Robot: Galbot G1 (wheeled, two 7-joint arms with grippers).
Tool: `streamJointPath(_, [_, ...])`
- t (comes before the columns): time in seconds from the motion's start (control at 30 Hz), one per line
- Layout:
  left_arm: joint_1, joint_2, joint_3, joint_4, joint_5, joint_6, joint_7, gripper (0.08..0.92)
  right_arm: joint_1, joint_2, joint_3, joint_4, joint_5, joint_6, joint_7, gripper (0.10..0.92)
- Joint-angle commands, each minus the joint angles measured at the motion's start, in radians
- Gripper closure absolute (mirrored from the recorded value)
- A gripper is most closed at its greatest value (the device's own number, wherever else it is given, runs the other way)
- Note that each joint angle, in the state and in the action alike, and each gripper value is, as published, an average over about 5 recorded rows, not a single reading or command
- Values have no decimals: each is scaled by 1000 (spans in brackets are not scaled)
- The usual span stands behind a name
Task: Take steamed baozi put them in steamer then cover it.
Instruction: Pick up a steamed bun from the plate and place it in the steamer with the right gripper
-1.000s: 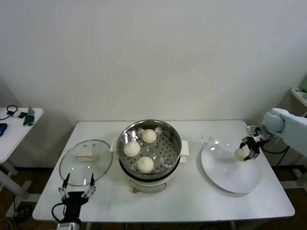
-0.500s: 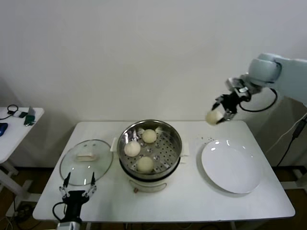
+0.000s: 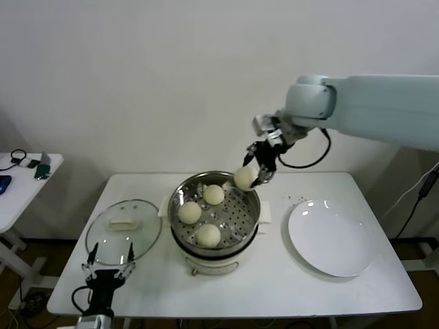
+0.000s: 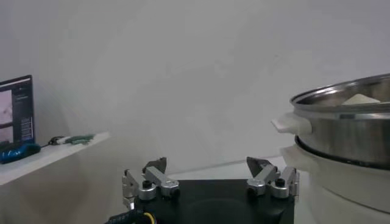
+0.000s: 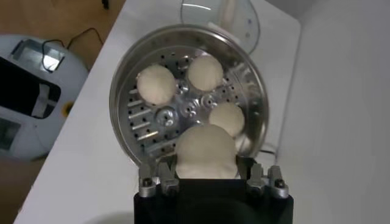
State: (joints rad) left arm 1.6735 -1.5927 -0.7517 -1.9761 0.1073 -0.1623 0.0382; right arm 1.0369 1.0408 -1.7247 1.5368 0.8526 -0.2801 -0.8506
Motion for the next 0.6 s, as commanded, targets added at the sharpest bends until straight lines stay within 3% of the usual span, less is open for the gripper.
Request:
streamJointPath(0.03, [5, 3, -8, -6, -5, 0, 0, 177, -187, 94, 11, 2, -61, -54, 79, 361])
streamJointPath(0.6, [0, 1, -12, 10, -4, -6, -1, 177, -333, 107, 55, -132, -196, -49, 104, 342])
